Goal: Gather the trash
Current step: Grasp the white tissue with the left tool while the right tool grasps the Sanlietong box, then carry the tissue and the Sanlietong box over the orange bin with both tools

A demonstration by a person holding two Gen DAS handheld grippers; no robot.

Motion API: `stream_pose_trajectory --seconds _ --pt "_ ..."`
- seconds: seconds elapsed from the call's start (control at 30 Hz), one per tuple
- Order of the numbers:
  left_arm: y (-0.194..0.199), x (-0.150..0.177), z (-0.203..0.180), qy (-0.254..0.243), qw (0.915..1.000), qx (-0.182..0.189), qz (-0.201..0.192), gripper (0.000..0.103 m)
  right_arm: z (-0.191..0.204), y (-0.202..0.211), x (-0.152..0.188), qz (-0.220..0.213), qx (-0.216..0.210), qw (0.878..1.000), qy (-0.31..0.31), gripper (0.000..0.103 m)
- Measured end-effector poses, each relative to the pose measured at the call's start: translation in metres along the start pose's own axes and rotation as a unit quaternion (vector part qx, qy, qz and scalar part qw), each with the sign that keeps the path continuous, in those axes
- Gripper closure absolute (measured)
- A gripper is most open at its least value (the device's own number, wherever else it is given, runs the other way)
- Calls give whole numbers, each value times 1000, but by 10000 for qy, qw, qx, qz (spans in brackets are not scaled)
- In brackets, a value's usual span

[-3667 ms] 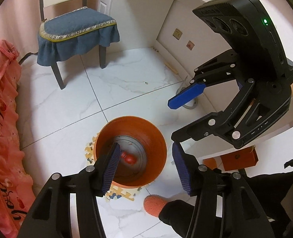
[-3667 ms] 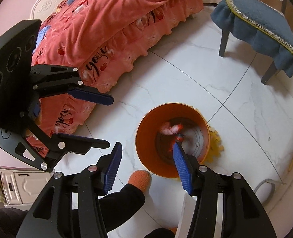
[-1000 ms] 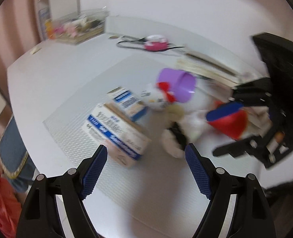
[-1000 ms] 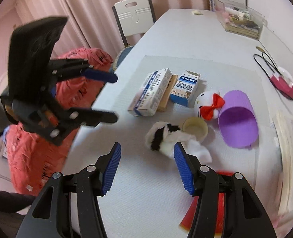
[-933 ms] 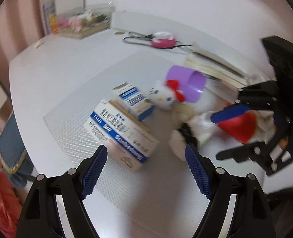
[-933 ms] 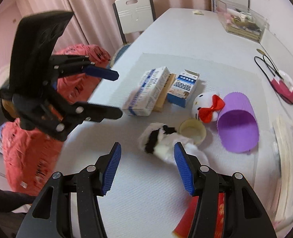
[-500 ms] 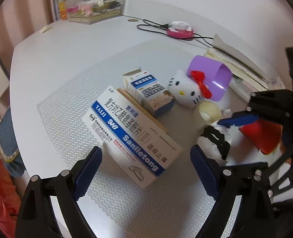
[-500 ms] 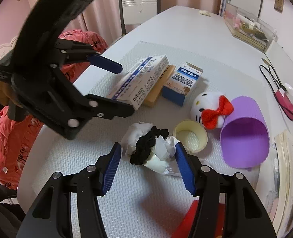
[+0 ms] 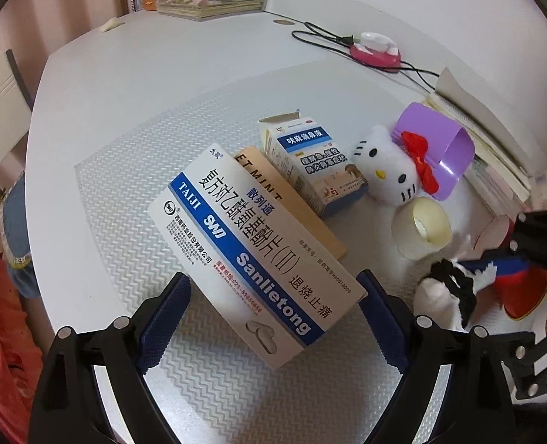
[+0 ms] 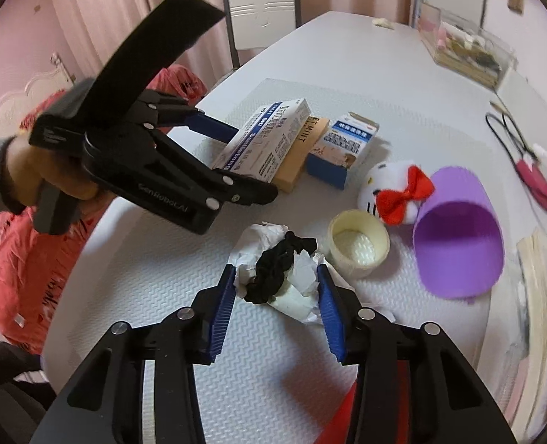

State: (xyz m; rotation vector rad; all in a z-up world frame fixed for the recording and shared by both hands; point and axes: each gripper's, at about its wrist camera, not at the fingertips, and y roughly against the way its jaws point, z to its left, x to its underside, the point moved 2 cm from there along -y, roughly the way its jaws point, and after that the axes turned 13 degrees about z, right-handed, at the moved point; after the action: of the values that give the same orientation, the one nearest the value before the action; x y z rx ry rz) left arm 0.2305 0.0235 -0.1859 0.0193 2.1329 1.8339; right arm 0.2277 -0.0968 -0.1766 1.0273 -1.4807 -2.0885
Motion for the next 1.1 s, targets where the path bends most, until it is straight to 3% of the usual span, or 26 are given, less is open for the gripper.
stream_pose_trajectory --seconds 0.13,0.23,0.83,1.1 --pt "4 3 3 32 10000 -44 -17 27 2 5 3 -60 -85 9999 -53 59" --pt "7 6 6 73 10000 37 -8 30 4 8 3 -115 -131 9998 -51 59" --pt "41 57 -3 230 9992 254 -222 35 25 28 12 -271 -301 9992 15 59" --pt "67 88 1 419 9983 206 -338 35 51 44 7 -331 -322 9983 365 60"
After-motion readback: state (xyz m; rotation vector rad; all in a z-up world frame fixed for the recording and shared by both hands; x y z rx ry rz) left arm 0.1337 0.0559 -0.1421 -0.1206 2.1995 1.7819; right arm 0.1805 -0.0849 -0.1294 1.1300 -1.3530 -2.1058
